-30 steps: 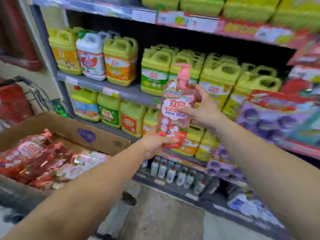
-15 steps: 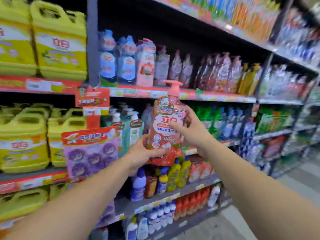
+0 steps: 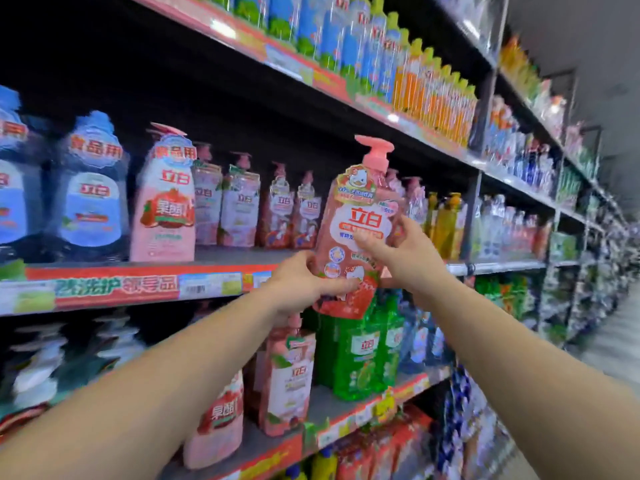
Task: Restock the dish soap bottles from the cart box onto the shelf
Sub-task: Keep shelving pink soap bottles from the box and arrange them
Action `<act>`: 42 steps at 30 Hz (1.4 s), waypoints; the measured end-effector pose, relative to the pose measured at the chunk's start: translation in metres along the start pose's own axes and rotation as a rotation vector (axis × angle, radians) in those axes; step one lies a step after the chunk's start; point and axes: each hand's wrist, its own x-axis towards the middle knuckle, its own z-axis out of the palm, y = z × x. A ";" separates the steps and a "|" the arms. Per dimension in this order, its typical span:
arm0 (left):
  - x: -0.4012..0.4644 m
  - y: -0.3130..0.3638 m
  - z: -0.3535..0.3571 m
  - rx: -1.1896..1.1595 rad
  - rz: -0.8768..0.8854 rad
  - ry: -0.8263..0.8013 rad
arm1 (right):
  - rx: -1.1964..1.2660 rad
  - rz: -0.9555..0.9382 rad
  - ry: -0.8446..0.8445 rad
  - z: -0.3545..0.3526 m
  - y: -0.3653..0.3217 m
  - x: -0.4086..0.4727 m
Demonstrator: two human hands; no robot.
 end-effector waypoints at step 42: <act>0.284 -0.091 -0.027 0.467 -0.446 0.140 | -0.092 0.144 -0.649 0.052 0.213 0.354</act>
